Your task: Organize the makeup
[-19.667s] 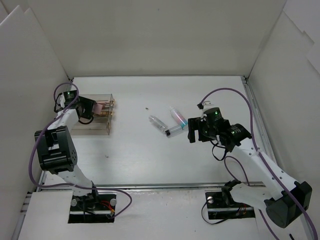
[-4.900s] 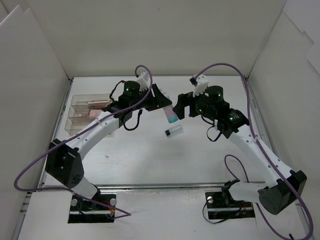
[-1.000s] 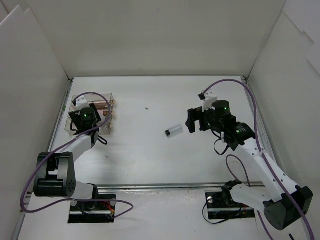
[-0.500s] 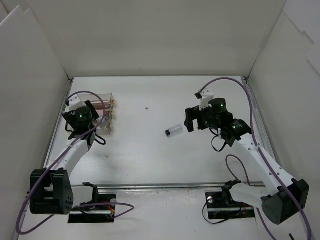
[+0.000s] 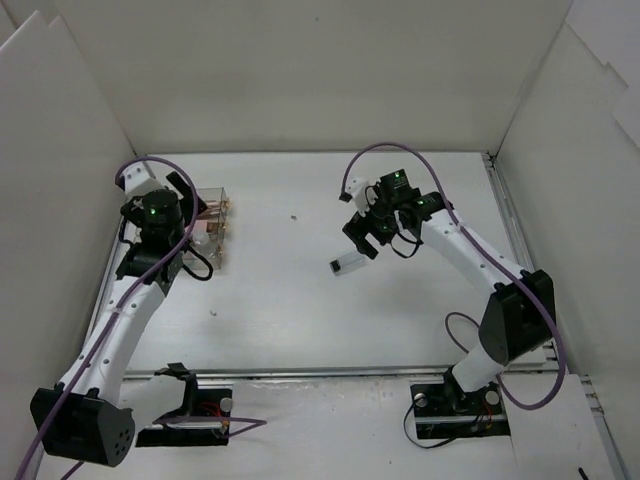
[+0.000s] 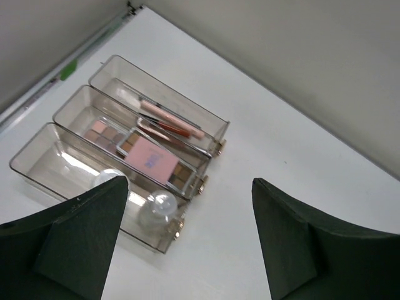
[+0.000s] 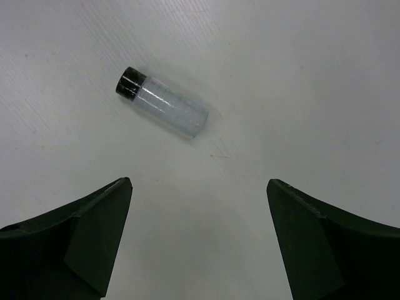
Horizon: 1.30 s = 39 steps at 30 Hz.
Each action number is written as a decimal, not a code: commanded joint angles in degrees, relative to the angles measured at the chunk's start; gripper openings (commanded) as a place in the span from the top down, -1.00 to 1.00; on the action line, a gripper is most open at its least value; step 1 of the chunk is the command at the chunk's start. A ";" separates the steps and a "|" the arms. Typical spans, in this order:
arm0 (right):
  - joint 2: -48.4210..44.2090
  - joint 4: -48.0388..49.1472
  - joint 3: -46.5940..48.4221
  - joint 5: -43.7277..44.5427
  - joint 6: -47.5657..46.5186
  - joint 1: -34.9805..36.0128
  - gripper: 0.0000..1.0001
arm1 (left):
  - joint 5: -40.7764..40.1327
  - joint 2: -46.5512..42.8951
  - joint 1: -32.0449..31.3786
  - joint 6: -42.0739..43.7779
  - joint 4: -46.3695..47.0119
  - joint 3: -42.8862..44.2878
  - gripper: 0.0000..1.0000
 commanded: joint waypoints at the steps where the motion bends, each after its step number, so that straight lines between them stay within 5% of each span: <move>1: 2.30 -3.14 5.19 -2.10 -14.49 -0.99 -0.73 | 2.91 0.68 -3.63 -2.67 -9.00 6.40 -0.51; 13: 17.42 -6.84 7.66 1.14 -24.96 1.63 -0.61 | 17.67 -0.54 -8.30 -2.50 -16.48 9.23 -0.52; 26: 25.25 -6.58 9.77 3.08 -25.67 5.50 -0.48 | 20.05 -3.80 -8.30 -1.71 -19.30 5.89 -0.52; 29: 25.86 -6.58 8.80 4.05 -24.70 5.85 -0.30 | 21.11 -4.32 -8.30 -1.79 -19.30 5.45 -0.52; 35: 24.12 -6.58 7.31 2.56 -22.59 6.03 0.95 | 23.39 -4.76 -8.30 -1.44 -17.46 4.66 -0.52; 39: 20.16 -5.44 7.04 0.54 -20.84 6.21 1.00 | 30.85 -4.33 -8.30 -1.09 -15.35 5.01 -0.52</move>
